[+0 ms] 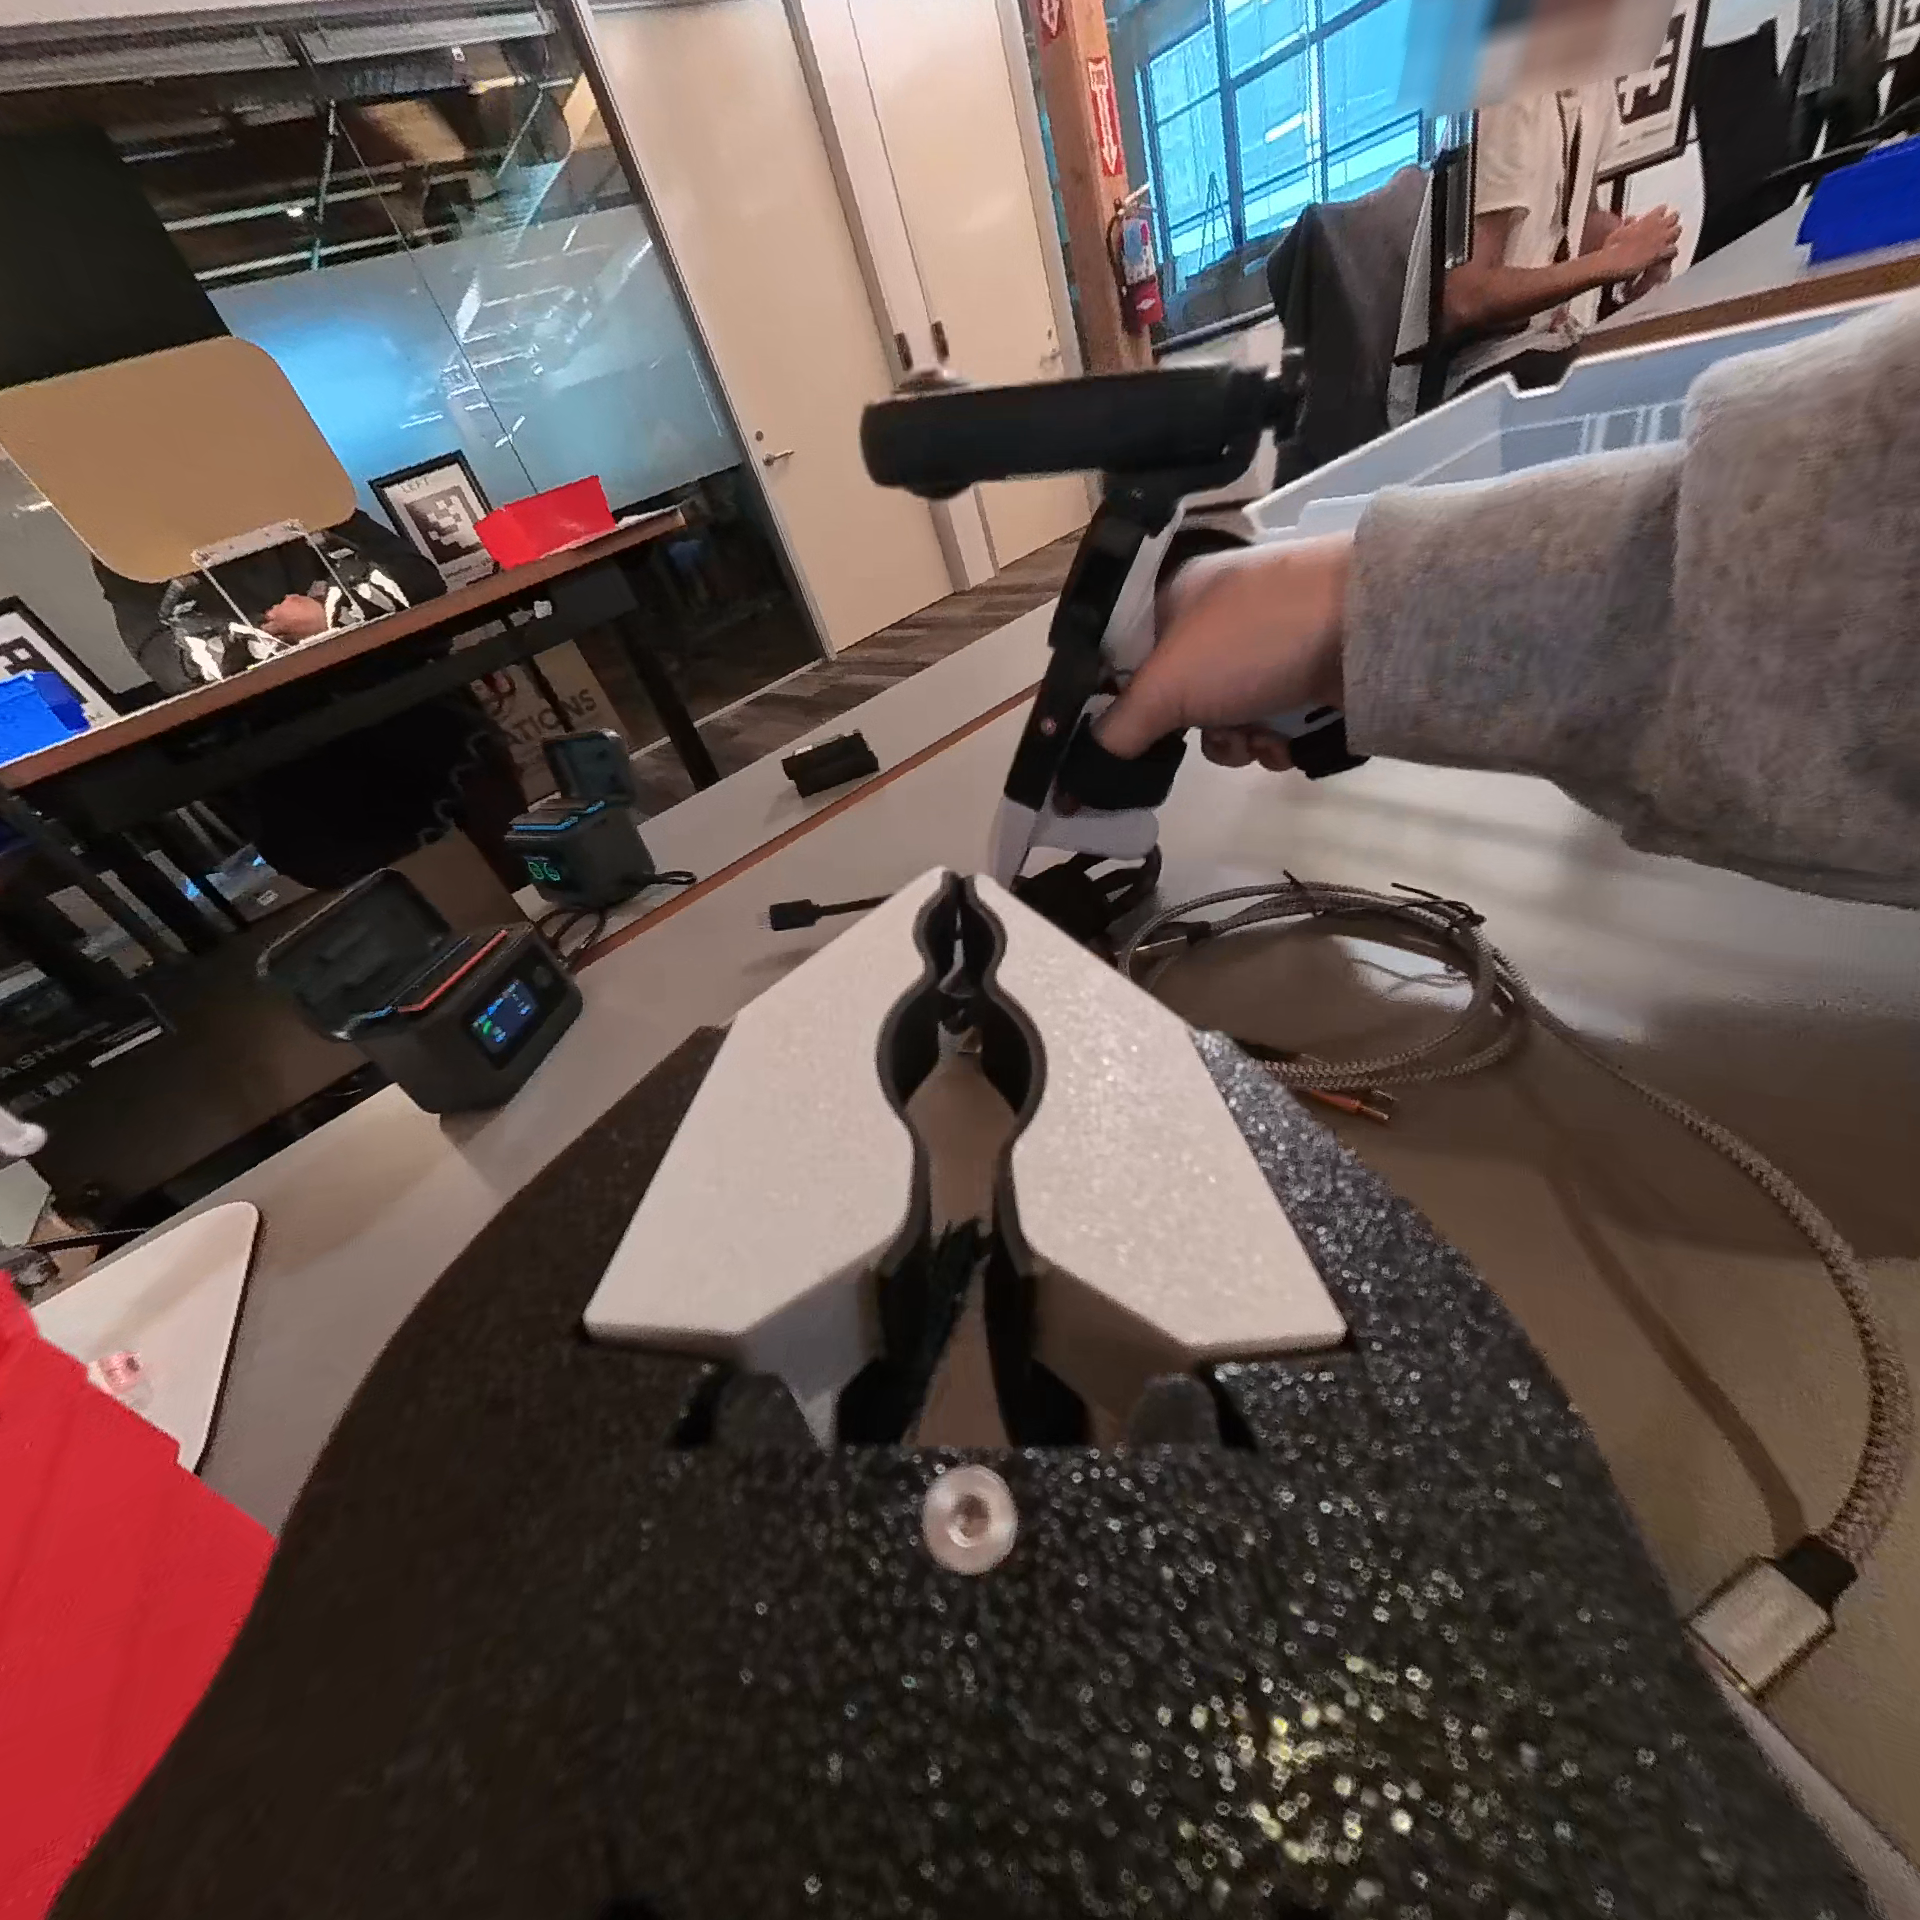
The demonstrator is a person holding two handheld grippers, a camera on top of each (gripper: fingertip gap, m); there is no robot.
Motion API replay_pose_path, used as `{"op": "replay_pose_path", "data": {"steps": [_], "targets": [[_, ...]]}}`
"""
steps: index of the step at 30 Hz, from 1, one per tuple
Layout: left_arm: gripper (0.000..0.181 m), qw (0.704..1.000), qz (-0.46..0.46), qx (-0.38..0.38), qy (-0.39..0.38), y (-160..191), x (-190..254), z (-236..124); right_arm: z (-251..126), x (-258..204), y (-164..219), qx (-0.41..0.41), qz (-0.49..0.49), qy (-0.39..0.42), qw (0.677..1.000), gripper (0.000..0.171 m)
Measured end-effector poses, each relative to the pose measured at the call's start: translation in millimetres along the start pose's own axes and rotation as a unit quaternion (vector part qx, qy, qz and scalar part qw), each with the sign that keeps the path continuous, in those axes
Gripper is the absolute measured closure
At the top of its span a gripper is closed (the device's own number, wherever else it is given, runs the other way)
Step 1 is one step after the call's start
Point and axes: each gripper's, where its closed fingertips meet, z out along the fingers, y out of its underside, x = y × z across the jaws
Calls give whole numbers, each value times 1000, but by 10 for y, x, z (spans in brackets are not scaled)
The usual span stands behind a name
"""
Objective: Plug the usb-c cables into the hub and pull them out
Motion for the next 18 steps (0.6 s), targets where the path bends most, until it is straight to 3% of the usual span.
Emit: {"op": "replay_pose_path", "data": {"steps": [1, 3, 5, 6, 11, 14, 16, 18], "targets": [[181, 1000, -5, 3, -1, -10, -12, -8, 10, -32, 0, -1, 2, -7, 1000, 147], [181, 1000, -15, 8, -4, -29, -40, -26, 21, -82, -19, 6, 16, -20, 1000, 146], [181, 1000, -23, 12, -9, -39, -73, -43, 30, -50, -19, 7, 2, 0, 1000, 157], [181, 999, -26, 13, -12, -41, -94, -52, 30, -42, -19, 9, -17, 11, 1000, 168], [173, 998, -55, 18, -20, -42, -182, -94, -272, -101, -179, 84, -158, 87, 980, 169], [156, 997, -62, 15, -34, -58, -246, -116, -723, -332, -313, 163, -301, 139, 929, 169], [133, 997, -44, 7, -61, -56, -315, -127, -1038, -516, -332, 197, -410, 193, 870, 169], [129, 996, -7, -4, -84, -59, -354, -134, -1288, -679, -286, 205, -496, 244, 807, 169]]}}
